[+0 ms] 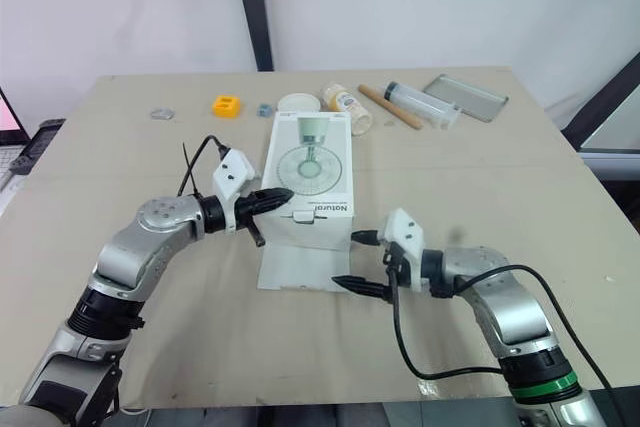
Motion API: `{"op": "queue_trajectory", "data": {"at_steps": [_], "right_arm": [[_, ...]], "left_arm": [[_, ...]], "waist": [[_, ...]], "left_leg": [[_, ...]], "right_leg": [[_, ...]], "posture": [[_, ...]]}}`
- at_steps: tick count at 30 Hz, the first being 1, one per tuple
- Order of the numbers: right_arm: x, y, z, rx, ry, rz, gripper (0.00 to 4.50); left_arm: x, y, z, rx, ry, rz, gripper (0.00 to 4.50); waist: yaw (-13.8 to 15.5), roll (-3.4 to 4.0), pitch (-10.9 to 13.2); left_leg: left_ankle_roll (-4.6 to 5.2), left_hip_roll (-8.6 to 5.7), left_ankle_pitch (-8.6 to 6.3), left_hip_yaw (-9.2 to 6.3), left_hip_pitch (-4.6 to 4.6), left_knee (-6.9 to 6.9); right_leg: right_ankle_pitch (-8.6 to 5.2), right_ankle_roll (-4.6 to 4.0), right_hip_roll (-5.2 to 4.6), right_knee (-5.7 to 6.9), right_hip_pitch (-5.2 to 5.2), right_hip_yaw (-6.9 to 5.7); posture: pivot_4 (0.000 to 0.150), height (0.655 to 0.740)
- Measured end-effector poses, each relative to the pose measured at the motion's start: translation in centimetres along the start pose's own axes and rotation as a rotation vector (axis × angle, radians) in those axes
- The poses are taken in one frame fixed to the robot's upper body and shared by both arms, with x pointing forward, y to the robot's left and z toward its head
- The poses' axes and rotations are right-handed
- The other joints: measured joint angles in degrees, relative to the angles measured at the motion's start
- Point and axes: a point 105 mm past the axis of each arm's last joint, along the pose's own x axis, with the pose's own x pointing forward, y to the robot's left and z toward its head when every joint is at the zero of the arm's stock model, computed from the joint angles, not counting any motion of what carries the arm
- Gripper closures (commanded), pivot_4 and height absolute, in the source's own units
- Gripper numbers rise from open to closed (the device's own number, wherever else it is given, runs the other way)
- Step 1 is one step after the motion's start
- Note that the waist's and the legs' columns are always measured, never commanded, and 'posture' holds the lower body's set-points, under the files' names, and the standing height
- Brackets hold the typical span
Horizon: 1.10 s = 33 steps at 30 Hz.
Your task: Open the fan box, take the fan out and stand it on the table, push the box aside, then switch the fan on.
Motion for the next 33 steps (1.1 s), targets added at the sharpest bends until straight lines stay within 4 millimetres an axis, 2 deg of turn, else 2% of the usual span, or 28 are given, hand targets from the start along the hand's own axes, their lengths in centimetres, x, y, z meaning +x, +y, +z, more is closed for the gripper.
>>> {"op": "queue_trajectory", "data": {"at_steps": [19, 27, 33], "right_arm": [[-0.4, 1.0, 0.3, 0.041, -0.018, 0.053, 0.00], [-1.7, 2.3, 2.4, 0.075, -0.048, 0.097, 0.00], [-1.9, 3.2, 3.0, 0.101, -0.058, 0.117, 0.00]], "left_arm": [[0.1, -0.1, 0.0, 0.000, -0.001, -0.004, 4.45], [0.0, 0.2, 0.0, 0.008, 0.007, -0.010, 4.45], [-0.1, 0.4, 0.1, 0.006, 0.001, -0.005, 4.45]], "waist": [[0.0, 0.00, 0.0], [0.0, 0.00, 0.0], [0.0, -0.01, 0.0]], "left_leg": [[0.01, 0.00, -0.01, 0.00, 0.00, 0.00], [0.07, 0.01, -0.04, -0.01, -0.01, 0.00], [0.16, 0.01, -0.08, -0.01, 0.00, 0.00]], "right_leg": [[0.00, 0.00, 0.00, 0.00, 0.00, 0.00], [0.00, 0.00, 0.00, -0.01, 0.01, -0.01], [0.00, 0.00, 0.01, -0.01, 0.01, 0.00]], "posture": [[0.150, 0.7400], [0.150, 0.7400], [0.150, 0.7400]]}}
